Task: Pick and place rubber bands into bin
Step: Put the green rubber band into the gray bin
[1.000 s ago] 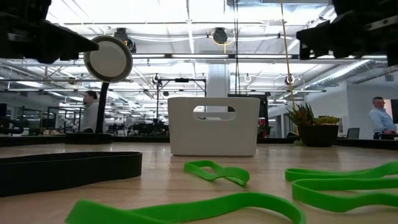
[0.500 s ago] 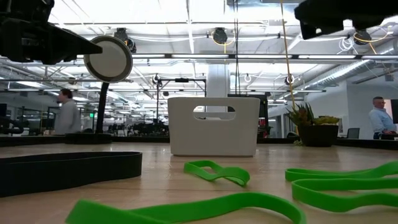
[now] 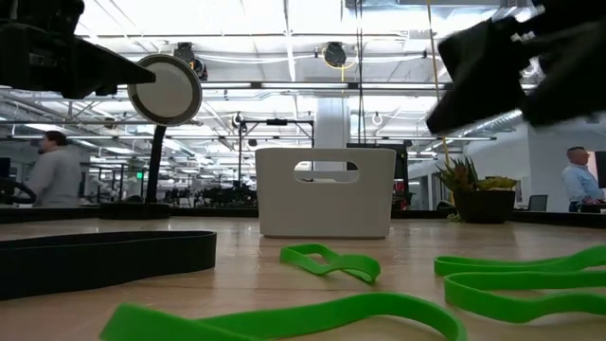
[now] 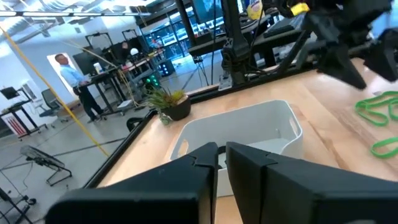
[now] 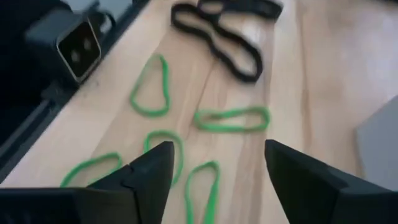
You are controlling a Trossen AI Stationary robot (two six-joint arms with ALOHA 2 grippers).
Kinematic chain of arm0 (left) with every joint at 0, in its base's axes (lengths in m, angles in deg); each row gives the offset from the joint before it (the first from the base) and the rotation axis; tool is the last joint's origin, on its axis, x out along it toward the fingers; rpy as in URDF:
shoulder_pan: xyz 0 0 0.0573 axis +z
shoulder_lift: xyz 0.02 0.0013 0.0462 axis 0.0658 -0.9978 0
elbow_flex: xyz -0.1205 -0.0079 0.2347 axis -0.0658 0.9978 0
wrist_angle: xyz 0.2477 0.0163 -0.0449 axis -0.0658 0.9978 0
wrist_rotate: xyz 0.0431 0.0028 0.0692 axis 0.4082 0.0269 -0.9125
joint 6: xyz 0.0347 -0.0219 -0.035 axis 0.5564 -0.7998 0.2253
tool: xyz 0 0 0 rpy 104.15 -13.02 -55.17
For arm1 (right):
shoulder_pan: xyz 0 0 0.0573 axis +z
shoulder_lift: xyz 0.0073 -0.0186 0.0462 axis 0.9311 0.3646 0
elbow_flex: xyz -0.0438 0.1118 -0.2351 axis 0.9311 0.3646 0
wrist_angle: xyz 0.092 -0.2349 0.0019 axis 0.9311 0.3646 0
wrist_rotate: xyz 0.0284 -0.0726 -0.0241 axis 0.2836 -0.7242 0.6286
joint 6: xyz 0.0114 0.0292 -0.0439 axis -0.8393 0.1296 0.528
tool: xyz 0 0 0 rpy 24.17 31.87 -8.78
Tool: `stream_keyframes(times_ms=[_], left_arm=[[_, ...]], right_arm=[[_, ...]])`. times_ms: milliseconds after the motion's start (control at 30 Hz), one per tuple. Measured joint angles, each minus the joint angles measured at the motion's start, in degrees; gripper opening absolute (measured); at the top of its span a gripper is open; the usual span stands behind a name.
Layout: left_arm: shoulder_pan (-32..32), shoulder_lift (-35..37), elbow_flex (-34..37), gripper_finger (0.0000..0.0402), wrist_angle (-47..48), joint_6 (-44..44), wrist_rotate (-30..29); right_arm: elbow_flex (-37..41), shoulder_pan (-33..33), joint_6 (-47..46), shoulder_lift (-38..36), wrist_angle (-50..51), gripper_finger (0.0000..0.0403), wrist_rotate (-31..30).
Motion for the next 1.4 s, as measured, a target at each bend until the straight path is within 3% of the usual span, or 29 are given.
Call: stream_keyframes(times_ms=[200, 667, 767, 900, 1000, 1167, 1400], left_arm=[[-0.07, 0.0, -0.02, 0.0042, 0.7, -3.08, 0.04], [-0.07, -0.04, -0.02, 0.0042, 3.4, -5.94, 0.42], [-0.07, -0.05, -0.02, 0.0042, 3.42, -6.12, 0.42], [-0.07, -0.04, -0.02, 0.0042, 3.42, -6.13, 0.42], [-0.07, -0.07, -0.02, 0.0042, 3.42, -6.13, 0.42], [-0.07, -0.07, -0.02, 0.0042, 3.42, -6.13, 0.42], [-0.07, -0.07, -0.02, 0.0042, 3.46, -6.13, 0.42]], right_arm=[[-0.6, 1.52, -9.37, 1.8, 6.77, 0.023, 0.18], [-0.81, 1.32, -14.68, 6.93, 8.76, 0.0179, 2.96], [-0.82, 0.68, -15.33, 7.12, 8.91, 0.0147, 2.99], [-0.77, -0.19, -15.61, 6.56, 9.41, 0.0063, 3.47], [-0.69, -1.09, -15.54, 5.4, 9.65, 0.0012, 5.1], [-0.39, -2.08, -10.46, 1.49, 8.01, 0.0004, 3.94], [-0.49, -2.64, 1.93, -10.75, 7.0, 0.0002, -4.97]])
